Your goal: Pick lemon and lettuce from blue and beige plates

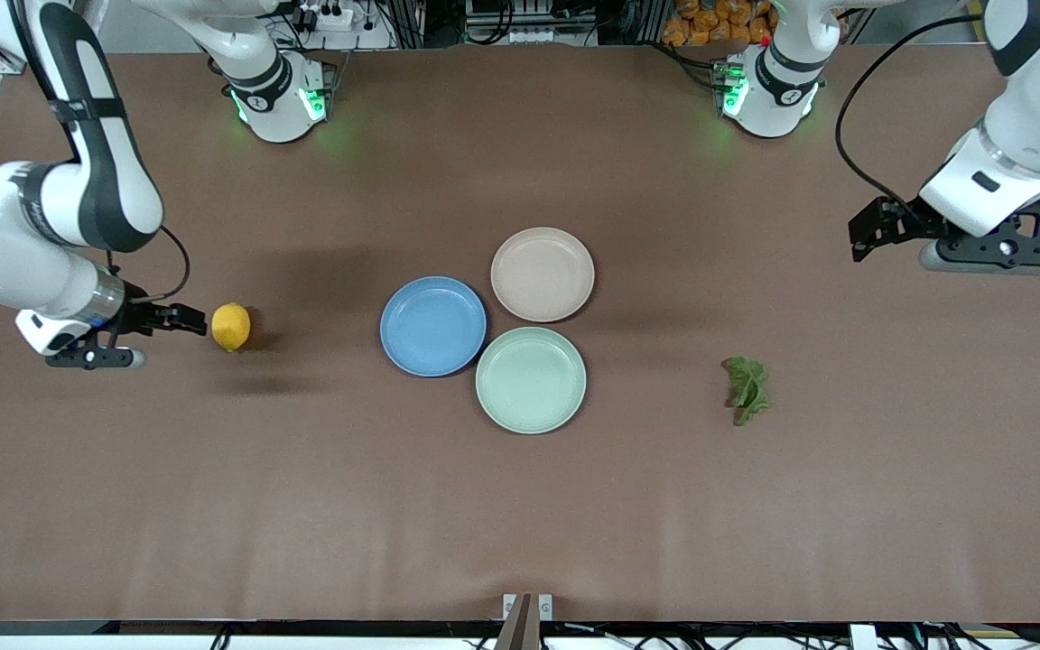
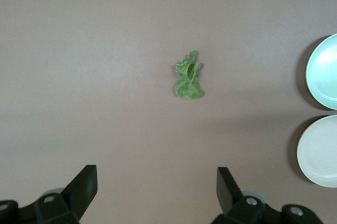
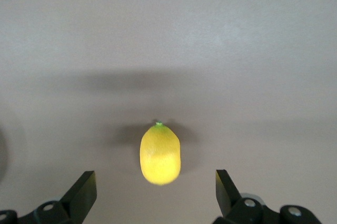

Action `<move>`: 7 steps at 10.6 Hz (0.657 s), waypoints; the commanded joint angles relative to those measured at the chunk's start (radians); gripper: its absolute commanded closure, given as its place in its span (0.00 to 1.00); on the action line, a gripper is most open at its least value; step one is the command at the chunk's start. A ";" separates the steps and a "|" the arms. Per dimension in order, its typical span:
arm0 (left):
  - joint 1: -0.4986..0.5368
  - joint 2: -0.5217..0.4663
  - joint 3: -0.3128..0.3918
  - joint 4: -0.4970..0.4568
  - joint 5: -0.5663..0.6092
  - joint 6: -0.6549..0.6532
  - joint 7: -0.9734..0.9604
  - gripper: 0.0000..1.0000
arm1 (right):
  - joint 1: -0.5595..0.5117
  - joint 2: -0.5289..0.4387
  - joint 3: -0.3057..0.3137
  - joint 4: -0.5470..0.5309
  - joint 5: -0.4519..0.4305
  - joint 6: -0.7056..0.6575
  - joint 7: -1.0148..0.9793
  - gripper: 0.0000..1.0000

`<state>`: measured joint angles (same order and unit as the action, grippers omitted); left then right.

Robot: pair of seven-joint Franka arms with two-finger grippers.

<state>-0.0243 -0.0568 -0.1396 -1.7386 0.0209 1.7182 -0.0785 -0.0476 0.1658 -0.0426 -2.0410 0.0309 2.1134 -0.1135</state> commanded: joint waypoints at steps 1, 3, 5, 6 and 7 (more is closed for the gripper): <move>0.007 0.015 0.003 0.086 -0.025 -0.086 0.025 0.00 | 0.038 -0.035 -0.013 0.125 -0.090 -0.203 -0.006 0.00; 0.010 0.029 0.003 0.129 -0.025 -0.120 0.023 0.00 | 0.054 -0.042 -0.016 0.217 -0.095 -0.309 -0.005 0.00; 0.010 0.057 0.003 0.181 -0.027 -0.173 0.022 0.00 | 0.092 -0.071 -0.052 0.280 -0.097 -0.354 -0.005 0.00; 0.010 0.058 0.003 0.185 -0.027 -0.181 0.022 0.00 | 0.094 -0.080 -0.052 0.312 -0.115 -0.360 -0.009 0.00; 0.010 0.057 0.002 0.185 -0.027 -0.181 0.022 0.00 | 0.104 -0.081 -0.048 0.365 -0.170 -0.407 -0.005 0.00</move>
<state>-0.0209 -0.0194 -0.1371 -1.5938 0.0186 1.5679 -0.0785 0.0337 0.0996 -0.0802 -1.7366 -0.0857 1.7649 -0.1158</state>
